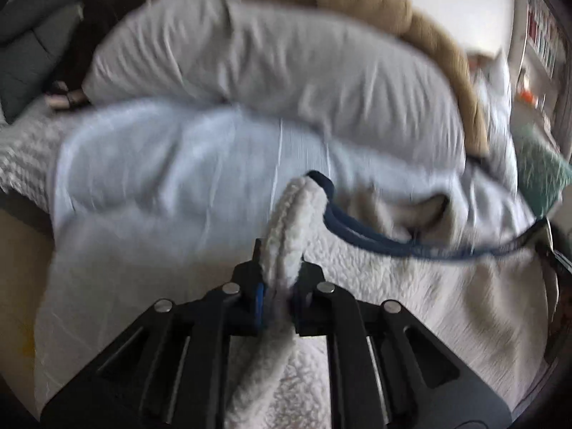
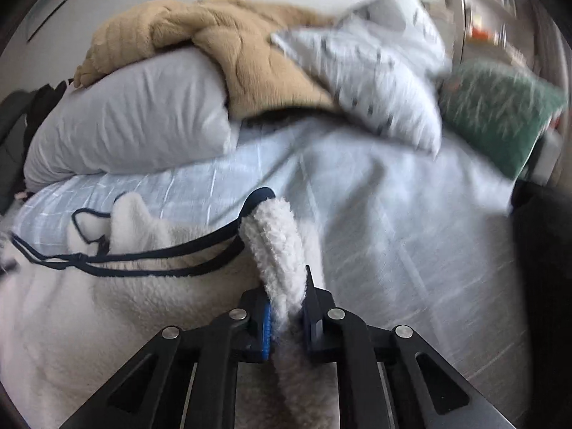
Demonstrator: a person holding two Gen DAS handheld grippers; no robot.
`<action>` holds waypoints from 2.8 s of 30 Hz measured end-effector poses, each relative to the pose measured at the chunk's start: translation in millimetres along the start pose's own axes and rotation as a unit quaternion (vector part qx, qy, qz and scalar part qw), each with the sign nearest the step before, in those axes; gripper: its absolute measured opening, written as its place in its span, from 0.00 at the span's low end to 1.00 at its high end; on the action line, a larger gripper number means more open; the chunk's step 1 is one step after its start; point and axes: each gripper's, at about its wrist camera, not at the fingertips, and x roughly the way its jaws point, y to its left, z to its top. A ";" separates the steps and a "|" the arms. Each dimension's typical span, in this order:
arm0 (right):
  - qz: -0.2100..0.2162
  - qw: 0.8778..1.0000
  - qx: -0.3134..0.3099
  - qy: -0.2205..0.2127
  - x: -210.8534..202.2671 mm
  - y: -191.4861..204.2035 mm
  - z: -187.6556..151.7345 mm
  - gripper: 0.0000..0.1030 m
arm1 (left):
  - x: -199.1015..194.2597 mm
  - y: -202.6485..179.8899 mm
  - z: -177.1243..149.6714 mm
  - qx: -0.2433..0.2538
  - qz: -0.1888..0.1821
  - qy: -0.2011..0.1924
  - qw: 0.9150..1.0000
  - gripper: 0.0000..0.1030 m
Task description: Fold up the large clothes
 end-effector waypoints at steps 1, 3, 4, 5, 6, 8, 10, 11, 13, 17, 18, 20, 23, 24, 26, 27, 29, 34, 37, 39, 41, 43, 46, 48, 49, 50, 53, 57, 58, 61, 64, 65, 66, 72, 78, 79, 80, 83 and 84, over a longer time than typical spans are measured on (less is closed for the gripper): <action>-0.007 1.000 -0.004 -0.013 -3.3 2.9 7.0 0.11 | -4.8 -1.3 10.1 -0.002 0.005 -0.024 1.000 0.13; -0.027 0.999 -0.011 -0.045 -6.3 10.7 26.6 0.11 | -4.9 -4.9 23.6 0.005 0.028 -0.058 0.998 0.13; -0.037 0.998 -0.011 -0.057 -4.8 13.2 35.9 0.11 | -3.0 -7.6 31.4 0.011 0.041 -0.076 0.996 0.13; -0.045 0.997 -0.007 -0.065 1.3 14.5 49.0 0.11 | 0.9 -9.4 38.1 0.015 0.049 -0.086 0.995 0.13; -0.049 0.997 -0.004 -0.064 8.5 14.6 57.8 0.11 | 10.7 -10.6 44.3 0.018 0.058 -0.088 0.994 0.13; -0.054 0.997 0.003 -0.049 32.5 14.5 70.8 0.11 | 34.3 -16.1 47.9 0.033 0.082 -0.083 0.993 0.13; -0.067 0.997 -0.008 -0.023 67.2 19.1 71.6 0.11 | 68.3 -16.4 45.4 0.048 0.101 -0.062 0.992 0.13; -0.075 0.997 -0.019 -0.004 87.0 22.2 67.2 0.11 | 89.1 -14.1 40.8 0.052 0.109 -0.040 0.992 0.13; -0.085 0.995 -0.033 0.044 125.3 25.6 51.7 0.11 | 124.9 -2.9 27.2 0.044 0.113 0.008 0.993 0.14; -0.068 0.988 -0.021 0.138 171.4 17.8 40.8 0.13 | 151.3 18.5 24.1 -0.001 0.095 0.065 0.993 0.29; -0.066 0.987 -0.019 0.143 173.8 16.4 41.4 0.14 | 151.8 24.3 23.7 -0.013 0.094 0.068 0.993 0.33; -0.066 0.987 -0.017 0.146 175.4 15.1 40.6 0.14 | 151.5 33.6 23.7 -0.034 0.096 0.070 0.992 0.52; -0.087 0.986 -0.029 0.138 168.8 19.9 40.3 0.22 | 144.7 40.9 23.0 -0.051 0.102 0.078 0.990 0.66; -0.092 0.986 -0.039 0.131 161.1 23.1 41.2 0.34 | 139.4 39.4 24.0 -0.046 0.107 0.080 0.990 0.66; -0.107 0.987 -0.047 0.114 136.2 26.0 43.4 0.54 | 117.0 30.9 25.5 -0.034 0.118 0.076 0.990 0.67; -0.100 0.988 -0.046 0.104 121.5 25.7 43.7 0.60 | 102.8 26.0 23.3 -0.031 0.115 0.070 0.990 0.68; -0.071 0.993 -0.041 0.090 92.5 23.8 41.6 0.61 | 70.6 14.3 17.7 -0.022 0.093 0.062 0.994 0.72; -0.024 0.997 -0.024 0.065 21.2 42.1 23.1 0.61 | 11.7 -28.8 -6.8 -0.011 0.036 0.058 0.998 0.76; 0.033 0.996 -0.030 0.081 -0.7 78.4 -2.5 0.61 | -5.0 -60.9 -34.7 0.005 -0.006 0.079 0.997 0.76; 0.062 0.992 -0.051 0.096 -9.2 102.9 -24.3 0.61 | -8.2 -75.0 -54.5 0.013 -0.022 0.097 0.995 0.76; 0.066 0.989 -0.074 0.111 -13.3 118.1 -44.6 0.62 | -5.8 -75.0 -73.2 0.018 -0.023 0.115 0.993 0.76; 0.054 0.988 -0.087 0.116 -14.6 115.2 -59.7 0.62 | 0.5 -62.1 -89.2 0.018 0.006 0.131 0.991 0.78; 0.057 0.989 -0.058 0.125 -20.4 92.0 -65.6 0.62 | -7.5 -33.7 -95.7 -0.018 0.009 0.135 0.991 0.78; 0.054 0.988 -0.024 0.144 -26.7 73.7 -68.5 0.71 | -17.2 -22.9 -95.6 -0.032 0.015 0.146 0.989 0.77; 0.044 0.986 -0.005 0.158 -26.4 61.4 -69.5 0.73 | -23.1 -19.8 -95.3 -0.034 0.025 0.152 0.987 0.76; 0.043 0.985 0.012 0.167 -28.3 49.9 -71.9 0.74 | -32.1 -18.4 -95.4 -0.035 0.033 0.158 0.986 0.76; 0.037 0.985 0.038 0.167 -46.4 28.8 -76.7 0.73 | -61.0 -8.3 -92.3 -0.059 0.020 0.161 0.985 0.76; 0.039 0.988 0.030 0.149 -81.3 24.5 -75.5 0.75 | -95.1 13.3 -90.7 -0.146 -0.026 0.174 0.974 0.79; 0.038 0.988 0.024 0.147 -90.6 25.0 -76.2 0.75 | -101.3 18.7 -94.7 -0.169 -0.046 0.177 0.968 0.82; 0.035 0.988 0.016 0.148 -105.3 24.3 -81.2 0.76 | -106.6 33.4 -108.8 -0.221 -0.079 0.195 0.952 0.84; 0.034 0.987 -0.006 0.157 -106.6 26.8 -86.7 0.76 | -96.8 45.3 -120.8 -0.270 -0.096 0.216 0.933 0.84; 0.029 0.987 -0.017 0.159 -105.7 28.8 -88.3 0.76 | -90.9 47.9 -126.2 -0.291 -0.109 0.218 0.925 0.84; 0.026 0.986 -0.023 0.160 -105.5 29.1 -90.2 0.76 | -87.9 49.4 -129.2 -0.304 -0.117 0.220 0.919 0.84; -0.001 0.988 -0.006 0.156 -98.8 11.6 -88.6 0.76 | -54.9 57.3 -154.7 -0.410 -0.146 0.221 0.873 0.84; 0.011 0.978 0.109 0.176 -74.4 -36.3 -96.1 0.76 | -27.6 52.4 -164.1 -0.439 -0.140 0.193 0.866 0.80; 0.023 0.973 0.134 0.184 -69.5 -43.4 -98.8 0.76 | -25.0 53.0 -165.9 -0.446 -0.140 0.182 0.865 0.80; 0.037 0.965 0.171 0.197 -63.1 -52.2 -102.6 0.76 | -24.1 56.2 -166.5 -0.452 -0.140 0.171 0.864 0.77; 0.095 0.937 0.258 0.216 -46.9 -67.5 -111.9 0.76 | -18.0 58.2 -163.4 -0.452 -0.135 0.146 0.870 0.73; 0.107 0.929 0.278 0.218 -41.6 -70.5 -114.1 0.76 | -14.9 57.6 -162.1 -0.452 -0.135 0.140 0.871 0.72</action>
